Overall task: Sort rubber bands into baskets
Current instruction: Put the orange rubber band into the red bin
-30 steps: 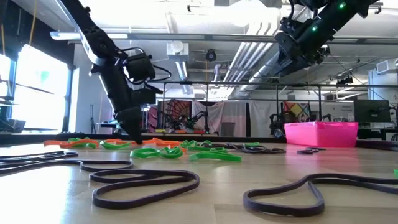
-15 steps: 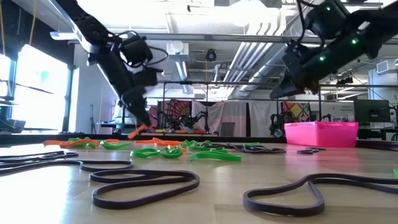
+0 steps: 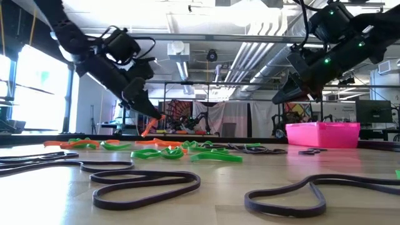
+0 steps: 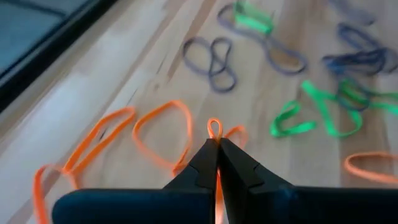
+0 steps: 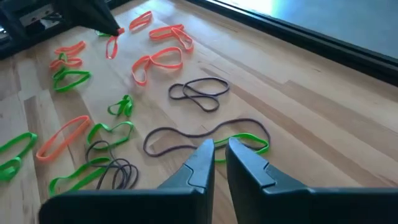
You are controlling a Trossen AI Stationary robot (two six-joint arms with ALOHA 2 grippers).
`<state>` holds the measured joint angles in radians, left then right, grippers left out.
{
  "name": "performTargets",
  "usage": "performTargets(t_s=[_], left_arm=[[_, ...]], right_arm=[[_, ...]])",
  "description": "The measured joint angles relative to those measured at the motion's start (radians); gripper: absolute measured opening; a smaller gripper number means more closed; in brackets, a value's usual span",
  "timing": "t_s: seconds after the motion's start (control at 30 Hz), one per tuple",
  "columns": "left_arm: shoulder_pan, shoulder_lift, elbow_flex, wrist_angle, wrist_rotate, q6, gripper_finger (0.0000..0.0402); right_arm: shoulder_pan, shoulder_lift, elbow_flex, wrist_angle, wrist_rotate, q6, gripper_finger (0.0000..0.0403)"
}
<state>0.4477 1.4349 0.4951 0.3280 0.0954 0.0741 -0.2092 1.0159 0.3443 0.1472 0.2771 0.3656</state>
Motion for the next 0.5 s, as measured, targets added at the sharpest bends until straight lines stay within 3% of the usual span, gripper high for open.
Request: performTargets(t_s=[0.13, 0.33, 0.5], left_arm=[[-0.034, 0.0, -0.068, 0.189, 0.0, -0.032, 0.0], [-0.091, 0.0, -0.133, 0.447, 0.0, -0.075, 0.0], [-0.135, -0.001, -0.139, 0.513, -0.014, -0.093, 0.0]], right_arm=[[0.021, 0.047, 0.0, 0.061, -0.009, -0.037, 0.0029], [0.084, 0.249, 0.0, 0.361, -0.049, -0.078, 0.0024], [0.128, 0.441, 0.018, 0.593, -0.065, -0.062, 0.0049]])
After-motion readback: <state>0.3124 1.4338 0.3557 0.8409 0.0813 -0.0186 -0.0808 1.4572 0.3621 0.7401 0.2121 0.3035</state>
